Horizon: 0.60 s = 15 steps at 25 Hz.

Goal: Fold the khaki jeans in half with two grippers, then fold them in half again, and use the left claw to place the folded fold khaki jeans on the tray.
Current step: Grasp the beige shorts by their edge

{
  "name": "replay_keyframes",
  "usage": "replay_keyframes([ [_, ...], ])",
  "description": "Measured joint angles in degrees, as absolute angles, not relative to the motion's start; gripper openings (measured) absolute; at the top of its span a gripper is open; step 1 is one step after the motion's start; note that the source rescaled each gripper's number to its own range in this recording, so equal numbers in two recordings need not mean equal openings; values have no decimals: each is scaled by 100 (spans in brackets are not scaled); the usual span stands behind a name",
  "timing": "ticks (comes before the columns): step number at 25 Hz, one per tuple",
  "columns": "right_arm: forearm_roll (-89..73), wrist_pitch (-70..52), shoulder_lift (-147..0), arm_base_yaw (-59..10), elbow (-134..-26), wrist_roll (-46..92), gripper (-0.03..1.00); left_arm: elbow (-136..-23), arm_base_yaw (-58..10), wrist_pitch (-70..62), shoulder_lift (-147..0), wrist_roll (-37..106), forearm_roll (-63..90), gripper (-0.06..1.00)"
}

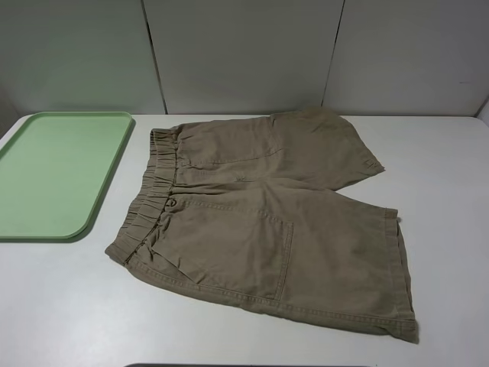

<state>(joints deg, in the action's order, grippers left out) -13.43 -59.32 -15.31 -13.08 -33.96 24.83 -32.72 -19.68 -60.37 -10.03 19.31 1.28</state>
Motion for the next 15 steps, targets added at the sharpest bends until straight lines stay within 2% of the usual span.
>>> replay_keyframes([
  [8,-1297,-6135,-2716,-1973,-3441,3324,100,-3494,-2671,-5814,-2682,2993,96,75],
  [15,-685,-6042,-3551,-2563,-3441,3649,100,-3747,-3266,-5560,-4104,3154,-669,75],
])
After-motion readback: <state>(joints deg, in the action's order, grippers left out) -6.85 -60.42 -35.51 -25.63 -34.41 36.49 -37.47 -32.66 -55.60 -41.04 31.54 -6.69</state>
